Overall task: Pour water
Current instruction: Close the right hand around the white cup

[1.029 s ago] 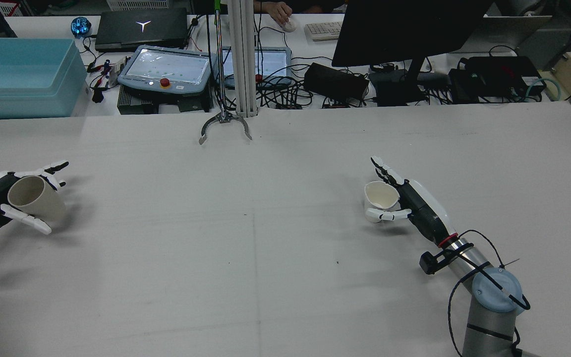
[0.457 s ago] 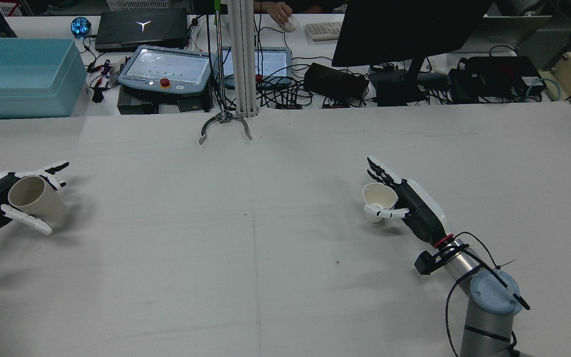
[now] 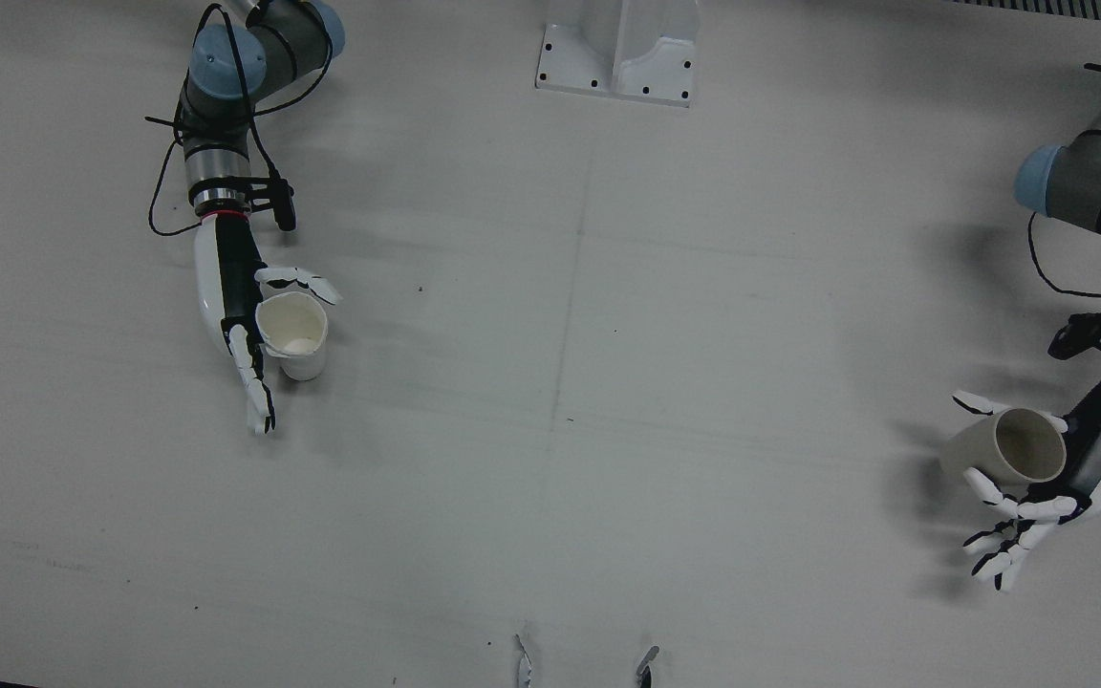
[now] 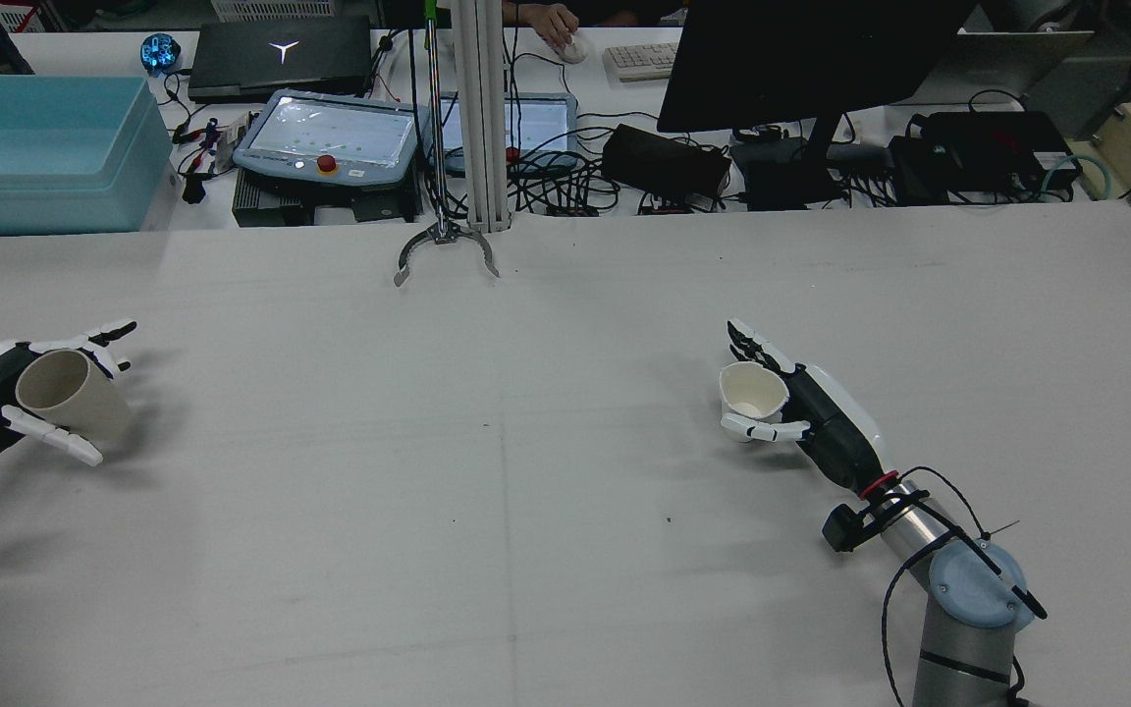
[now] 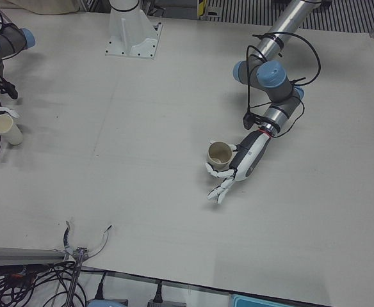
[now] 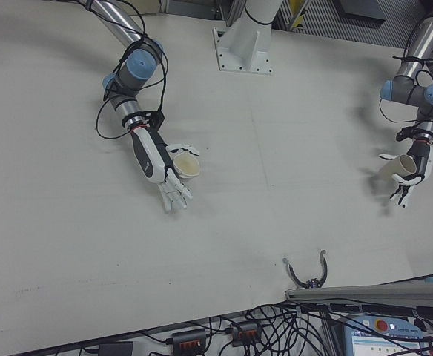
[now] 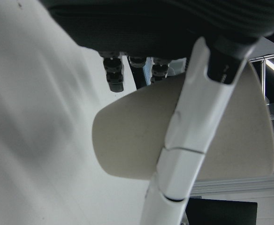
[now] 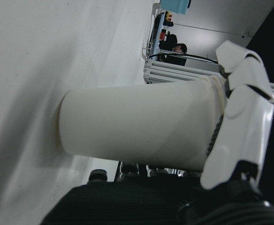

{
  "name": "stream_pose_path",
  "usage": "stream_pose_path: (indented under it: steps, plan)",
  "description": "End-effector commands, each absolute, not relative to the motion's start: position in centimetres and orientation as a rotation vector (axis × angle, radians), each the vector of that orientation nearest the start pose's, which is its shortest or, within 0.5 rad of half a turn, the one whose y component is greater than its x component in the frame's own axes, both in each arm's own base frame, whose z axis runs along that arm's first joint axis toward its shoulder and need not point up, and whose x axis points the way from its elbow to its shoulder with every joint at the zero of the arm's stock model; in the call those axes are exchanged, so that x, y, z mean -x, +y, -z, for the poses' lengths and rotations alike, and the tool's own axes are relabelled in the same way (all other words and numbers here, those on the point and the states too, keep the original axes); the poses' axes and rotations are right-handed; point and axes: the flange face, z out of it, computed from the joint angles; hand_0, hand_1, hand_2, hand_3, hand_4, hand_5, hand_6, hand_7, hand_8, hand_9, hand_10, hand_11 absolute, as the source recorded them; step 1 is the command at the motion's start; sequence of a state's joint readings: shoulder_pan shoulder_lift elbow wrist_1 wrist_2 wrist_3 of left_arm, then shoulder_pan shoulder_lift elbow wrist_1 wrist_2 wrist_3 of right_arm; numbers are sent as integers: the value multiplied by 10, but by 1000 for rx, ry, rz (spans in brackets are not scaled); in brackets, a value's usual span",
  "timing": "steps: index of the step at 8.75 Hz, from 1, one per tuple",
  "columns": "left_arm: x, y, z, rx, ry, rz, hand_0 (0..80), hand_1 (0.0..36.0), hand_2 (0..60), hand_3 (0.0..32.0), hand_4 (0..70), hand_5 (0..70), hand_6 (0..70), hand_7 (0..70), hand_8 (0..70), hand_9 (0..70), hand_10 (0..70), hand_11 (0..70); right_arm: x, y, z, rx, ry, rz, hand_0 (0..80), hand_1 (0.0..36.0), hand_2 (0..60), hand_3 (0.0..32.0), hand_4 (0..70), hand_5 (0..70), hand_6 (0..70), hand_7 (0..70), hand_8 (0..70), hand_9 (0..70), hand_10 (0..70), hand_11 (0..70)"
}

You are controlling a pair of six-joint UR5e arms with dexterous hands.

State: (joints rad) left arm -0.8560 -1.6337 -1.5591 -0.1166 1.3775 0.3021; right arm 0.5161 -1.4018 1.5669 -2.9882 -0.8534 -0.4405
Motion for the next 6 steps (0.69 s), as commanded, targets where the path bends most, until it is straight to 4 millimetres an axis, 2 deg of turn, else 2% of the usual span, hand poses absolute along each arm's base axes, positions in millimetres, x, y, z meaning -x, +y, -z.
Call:
stream_pose_path:
  steps: [1, 2, 3, 4, 5, 6]
  plan:
    - [-233, -501, -650, 258, 2060, 1628, 800, 360, 0, 0, 529, 700, 96, 95, 16, 5, 85, 161, 389, -449, -595, -111, 2761, 2115, 502, 228, 245, 84, 0, 77, 81, 14, 66, 67, 0, 0]
    - [-233, -501, -650, 258, 2060, 1628, 800, 360, 0, 0, 530, 700, 97, 97, 16, 5, 86, 162, 389, -449, -595, -113, 2760, 2115, 503, 230, 242, 84, 0, 77, 81, 16, 65, 63, 0, 0]
    - [-233, -501, -651, 255, 2057, 1629, 800, 360, 0, 0, 532, 700, 99, 98, 17, 5, 86, 163, 389, -449, -594, -118, 2758, 2113, 519, 247, 248, 76, 0, 81, 82, 28, 61, 56, 0, 0]
    - [-234, -501, -652, 256, 2055, 1629, 800, 360, 0, 0, 534, 700, 100, 99, 17, 5, 86, 164, 388, -450, -593, -117, 2757, 2110, 553, 289, 281, 66, 0, 91, 91, 62, 30, 8, 0, 0]
    - [-234, -501, -652, 256, 2055, 1629, 800, 360, 0, 0, 532, 700, 100, 99, 17, 5, 86, 164, 388, -451, -592, -114, 2754, 2106, 614, 348, 359, 6, 0, 113, 166, 290, 41, 48, 0, 0]
    - [-233, -501, -652, 255, 2055, 1630, 800, 360, 0, 0, 529, 700, 100, 99, 17, 5, 87, 165, 384, -451, -592, -79, 2724, 2107, 770, 360, 530, 0, 6, 146, 285, 515, 104, 146, 0, 0]
